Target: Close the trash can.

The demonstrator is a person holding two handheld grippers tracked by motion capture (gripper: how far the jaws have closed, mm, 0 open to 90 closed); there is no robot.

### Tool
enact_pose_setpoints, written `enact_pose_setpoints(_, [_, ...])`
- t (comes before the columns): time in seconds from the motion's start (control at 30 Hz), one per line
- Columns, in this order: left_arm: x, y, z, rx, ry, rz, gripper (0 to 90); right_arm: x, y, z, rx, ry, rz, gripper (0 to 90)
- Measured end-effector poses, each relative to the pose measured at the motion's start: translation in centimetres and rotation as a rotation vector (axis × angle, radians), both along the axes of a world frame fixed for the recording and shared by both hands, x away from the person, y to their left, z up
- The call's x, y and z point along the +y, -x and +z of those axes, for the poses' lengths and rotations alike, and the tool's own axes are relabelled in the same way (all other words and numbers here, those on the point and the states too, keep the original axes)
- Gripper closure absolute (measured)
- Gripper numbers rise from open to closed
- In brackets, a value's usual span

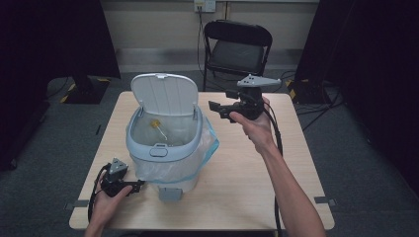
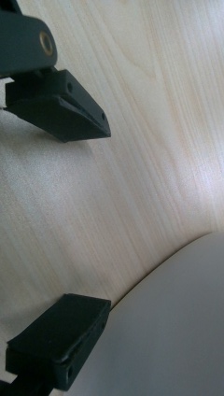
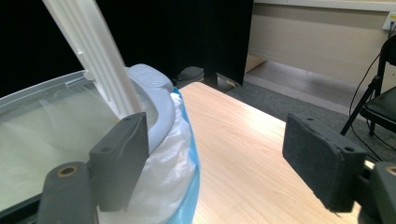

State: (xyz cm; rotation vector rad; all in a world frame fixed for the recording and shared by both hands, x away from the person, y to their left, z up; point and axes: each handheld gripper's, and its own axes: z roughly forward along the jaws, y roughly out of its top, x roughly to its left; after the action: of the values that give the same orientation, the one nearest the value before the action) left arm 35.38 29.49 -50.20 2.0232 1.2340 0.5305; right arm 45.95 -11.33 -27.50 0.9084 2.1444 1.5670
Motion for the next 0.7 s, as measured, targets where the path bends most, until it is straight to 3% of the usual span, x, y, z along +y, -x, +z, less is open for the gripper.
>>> enact_pose_setpoints(0.5, [0.0, 0.0, 0.0, -0.003, -0.008, -0.002, 14.3, 1.8, -3.2, 1.0, 0.006, -0.001, -0.024, 20.4])
enact_pose_setpoints(0.7, [0.1, 0.0, 0.0, -0.002, -0.01, -0.003, 14.3, 2.6, -3.8, 1.0, 0.007, -0.008, -0.016, 20.4])
